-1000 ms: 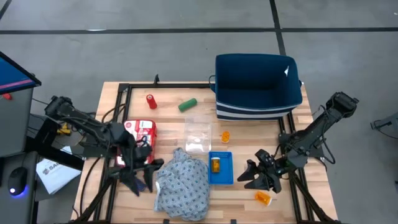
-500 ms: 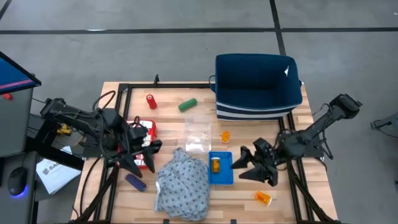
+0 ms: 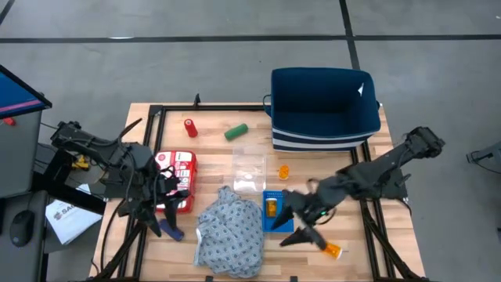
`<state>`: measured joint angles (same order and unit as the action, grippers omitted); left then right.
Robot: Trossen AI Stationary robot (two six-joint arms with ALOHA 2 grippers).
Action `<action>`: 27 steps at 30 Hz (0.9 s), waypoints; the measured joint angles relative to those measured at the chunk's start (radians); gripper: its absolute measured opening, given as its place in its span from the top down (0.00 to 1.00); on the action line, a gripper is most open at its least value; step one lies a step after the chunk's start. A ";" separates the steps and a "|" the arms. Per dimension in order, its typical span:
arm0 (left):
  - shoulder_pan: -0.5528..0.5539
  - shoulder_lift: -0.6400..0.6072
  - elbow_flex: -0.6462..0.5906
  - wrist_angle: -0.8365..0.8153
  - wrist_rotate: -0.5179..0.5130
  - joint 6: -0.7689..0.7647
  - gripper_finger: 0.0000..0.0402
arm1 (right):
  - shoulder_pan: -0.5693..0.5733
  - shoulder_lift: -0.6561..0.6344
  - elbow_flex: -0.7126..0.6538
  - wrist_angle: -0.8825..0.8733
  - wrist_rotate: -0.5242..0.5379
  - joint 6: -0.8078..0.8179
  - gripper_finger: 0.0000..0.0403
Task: Pick & Place Medicine items
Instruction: Put the blue patient into the blue laundry bin
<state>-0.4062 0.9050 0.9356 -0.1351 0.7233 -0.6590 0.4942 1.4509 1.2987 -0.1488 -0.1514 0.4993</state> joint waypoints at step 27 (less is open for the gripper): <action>-0.053 -0.111 0.000 -0.011 0.045 0.011 0.52 | -0.186 0.570 0.550 -0.520 -0.161 -0.489 0.36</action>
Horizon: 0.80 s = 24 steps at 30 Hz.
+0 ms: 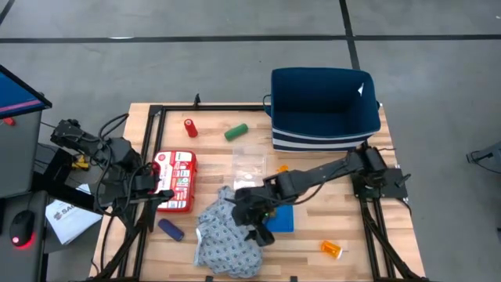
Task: Pick & Place Medicine items
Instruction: Put the blue patient into the blue laundry bin
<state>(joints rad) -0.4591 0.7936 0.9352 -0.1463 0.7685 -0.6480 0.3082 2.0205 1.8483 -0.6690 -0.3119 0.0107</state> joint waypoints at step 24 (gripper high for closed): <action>0.000 0.008 0.000 -0.018 -0.002 0.013 0.52 | -0.093 0.181 0.002 0.002 0.051 -0.404 0.36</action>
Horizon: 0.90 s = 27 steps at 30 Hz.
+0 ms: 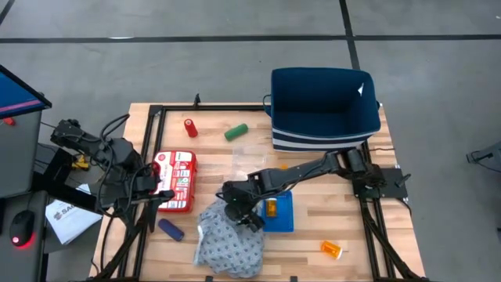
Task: Pick & Place Medicine items
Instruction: Put the blue patient into the blue laundry bin
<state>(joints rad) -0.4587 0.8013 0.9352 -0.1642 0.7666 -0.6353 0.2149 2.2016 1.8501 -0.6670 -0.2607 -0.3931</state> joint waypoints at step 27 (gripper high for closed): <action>0.000 0.013 0.000 0.013 -0.006 -0.021 0.54 | 0.060 0.077 -0.001 0.026 0.026 0.039 0.62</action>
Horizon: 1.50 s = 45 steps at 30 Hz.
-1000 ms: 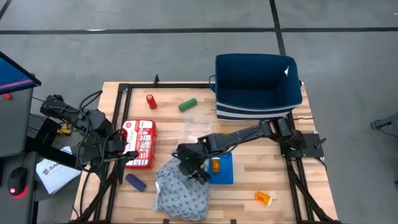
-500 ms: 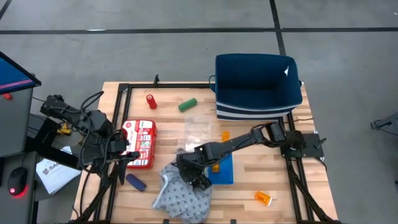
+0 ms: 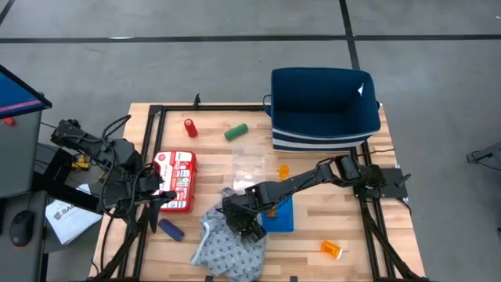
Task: Pick & Place Medicine items
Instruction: Put the blue patient into the blue laundry bin
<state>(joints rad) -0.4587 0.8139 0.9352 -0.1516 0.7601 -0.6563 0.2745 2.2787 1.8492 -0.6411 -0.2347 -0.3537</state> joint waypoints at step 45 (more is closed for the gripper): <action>0.000 0.000 0.000 -0.002 -0.014 -0.006 0.54 | 0.040 -0.044 0.504 -0.398 0.080 -0.145 0.98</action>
<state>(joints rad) -0.4588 0.8135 0.9352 -0.1541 0.7460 -0.6624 0.3140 2.2344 2.3531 -1.0388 -0.1544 -0.4986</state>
